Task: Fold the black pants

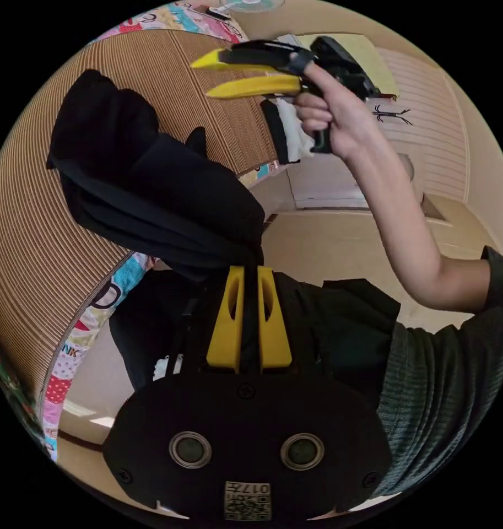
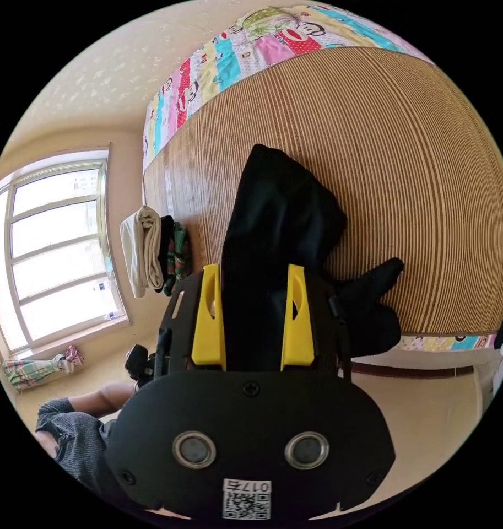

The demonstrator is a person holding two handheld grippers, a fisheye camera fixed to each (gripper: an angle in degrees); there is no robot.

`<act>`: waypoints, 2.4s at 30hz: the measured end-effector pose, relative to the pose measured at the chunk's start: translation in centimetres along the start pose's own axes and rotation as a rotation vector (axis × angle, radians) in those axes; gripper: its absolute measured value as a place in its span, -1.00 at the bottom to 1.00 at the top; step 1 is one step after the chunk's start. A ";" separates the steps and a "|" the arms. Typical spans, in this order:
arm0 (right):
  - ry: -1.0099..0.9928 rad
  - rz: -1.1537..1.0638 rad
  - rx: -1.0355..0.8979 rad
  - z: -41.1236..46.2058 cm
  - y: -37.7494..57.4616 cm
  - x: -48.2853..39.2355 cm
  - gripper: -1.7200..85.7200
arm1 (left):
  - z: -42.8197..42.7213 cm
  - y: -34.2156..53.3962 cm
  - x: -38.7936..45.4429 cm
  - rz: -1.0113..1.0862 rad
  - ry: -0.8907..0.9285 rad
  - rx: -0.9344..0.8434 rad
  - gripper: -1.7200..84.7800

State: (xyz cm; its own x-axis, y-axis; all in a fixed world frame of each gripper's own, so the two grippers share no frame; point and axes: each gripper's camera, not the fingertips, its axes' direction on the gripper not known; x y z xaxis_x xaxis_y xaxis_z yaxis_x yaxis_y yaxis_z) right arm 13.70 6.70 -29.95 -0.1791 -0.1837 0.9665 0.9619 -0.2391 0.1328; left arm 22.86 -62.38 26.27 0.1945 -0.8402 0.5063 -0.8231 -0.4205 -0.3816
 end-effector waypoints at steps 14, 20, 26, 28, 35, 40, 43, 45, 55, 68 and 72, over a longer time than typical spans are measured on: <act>0.490 0.089 -0.114 14.7 -8.9 -4.6 -0.79 | -0.1 -0.6 -3.4 0.151 0.061 0.001 -0.86; -0.334 0.167 0.234 10.3 6.4 2.7 -0.84 | -3.3 2.4 -7.9 0.091 0.079 0.061 -0.87; -0.759 -0.027 0.468 7.0 22.2 3.9 -0.87 | -6.7 3.7 -9.1 0.137 0.017 0.086 -0.86; -0.893 -0.165 0.532 5.5 27.5 2.9 -0.89 | -7.7 4.5 -9.2 0.158 -0.031 0.095 -0.86; -0.961 -0.582 0.539 1.1 39.1 -3.1 -0.93 | -15.6 9.4 -13.5 0.191 0.131 0.330 -0.88; -0.999 -0.897 0.489 -2.3 47.2 -8.2 -0.94 | -24.5 13.9 -16.2 0.154 0.203 0.621 -0.72; -1.034 -1.044 0.495 -4.1 51.6 -10.3 -0.95 | -29.4 16.2 -17.2 0.120 0.288 0.777 -0.56; -1.051 -1.100 0.504 -4.9 54.2 -11.2 -0.95 | -31.1 17.4 -18.1 0.101 0.384 0.910 -0.49; -1.148 -1.294 0.608 -9.8 68.0 -10.2 -0.96 | -22.9 14.9 -8.9 0.402 1.033 0.662 -0.59; -0.644 -1.479 1.010 -23.4 89.0 -7.3 -0.94 | -37.5 29.3 22.2 0.972 0.387 1.267 -0.88; -0.457 -1.359 1.111 -29.7 91.7 -10.4 -0.89 | -38.8 30.4 32.0 1.046 0.188 1.393 -0.88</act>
State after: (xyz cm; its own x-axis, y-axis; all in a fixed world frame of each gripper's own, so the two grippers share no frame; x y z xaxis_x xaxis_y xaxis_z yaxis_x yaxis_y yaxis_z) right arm 97.64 -41.60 -34.31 -0.9910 -0.1318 0.0244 -0.0804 0.7304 0.6782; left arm -16.64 -88.76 60.85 -0.2140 -0.9204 -0.3273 0.5000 0.1846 -0.8461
